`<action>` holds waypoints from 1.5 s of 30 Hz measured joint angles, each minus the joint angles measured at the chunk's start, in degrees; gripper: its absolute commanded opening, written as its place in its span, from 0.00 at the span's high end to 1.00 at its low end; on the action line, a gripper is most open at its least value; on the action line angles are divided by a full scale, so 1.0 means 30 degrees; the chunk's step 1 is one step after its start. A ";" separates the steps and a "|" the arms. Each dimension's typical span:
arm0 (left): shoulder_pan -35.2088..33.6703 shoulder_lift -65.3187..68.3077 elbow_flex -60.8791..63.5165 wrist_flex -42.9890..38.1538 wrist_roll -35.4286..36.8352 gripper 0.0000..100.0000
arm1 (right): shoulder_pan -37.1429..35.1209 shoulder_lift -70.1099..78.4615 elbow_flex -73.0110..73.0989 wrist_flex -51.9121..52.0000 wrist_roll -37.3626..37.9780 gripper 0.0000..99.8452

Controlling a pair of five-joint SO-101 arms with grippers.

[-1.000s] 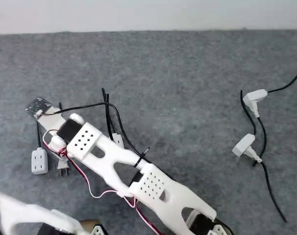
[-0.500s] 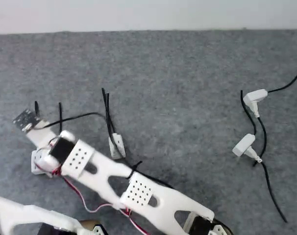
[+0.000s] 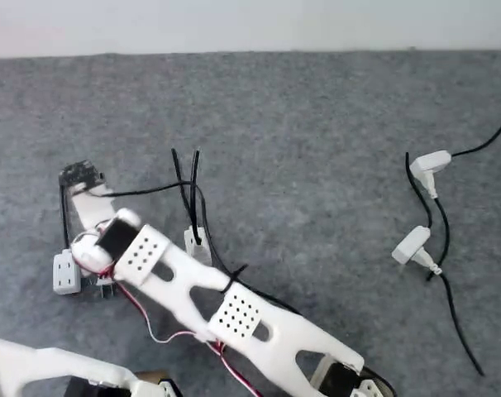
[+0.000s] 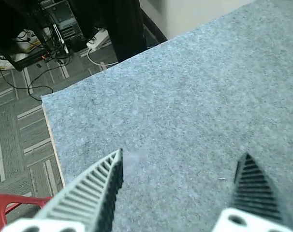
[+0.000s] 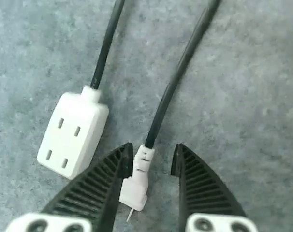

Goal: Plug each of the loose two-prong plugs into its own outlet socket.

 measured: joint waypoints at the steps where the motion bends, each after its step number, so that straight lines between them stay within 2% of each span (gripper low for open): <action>1: 0.0000 0.0000 0.0000 0.0000 0.0000 0.65 | 0.0000 0.0000 0.0000 0.0000 -0.0059 0.86; 8: 0.0000 0.0000 0.0000 0.0000 0.0000 0.65 | -0.0088 0.0000 0.0000 0.0000 -0.0147 0.86; 14: 0.0000 0.0000 0.0000 0.0000 0.0000 0.65 | -0.1319 0.0000 0.0000 0.0205 -0.0147 0.86; 30: 0.0000 0.0000 0.0000 0.0000 0.0000 0.65 | -0.1114 0.1377 -0.0352 0.0322 -0.0176 0.86; 32: 0.0000 0.0000 0.0000 0.0000 0.0000 0.65 | -0.1114 0.1495 -0.0381 0.0322 -0.0176 0.89; 34: 0.0000 0.0000 0.0000 0.0000 0.0000 0.65 | -0.1114 0.1495 -0.0381 0.0322 -0.0176 0.98; 35: 0.0000 0.0000 0.0000 0.0000 0.0000 0.65 | -0.1114 0.1495 -0.0381 0.0322 -0.0176 1.00; 36: 0.0000 0.0000 0.0000 0.0000 0.0000 0.65 | -0.1055 0.1495 -0.0381 0.0322 -0.0176 0.97; 45: 0.0000 0.0000 0.0000 0.0000 0.0000 0.65 | -0.0762 0.1524 -0.0381 0.0264 -0.0176 0.99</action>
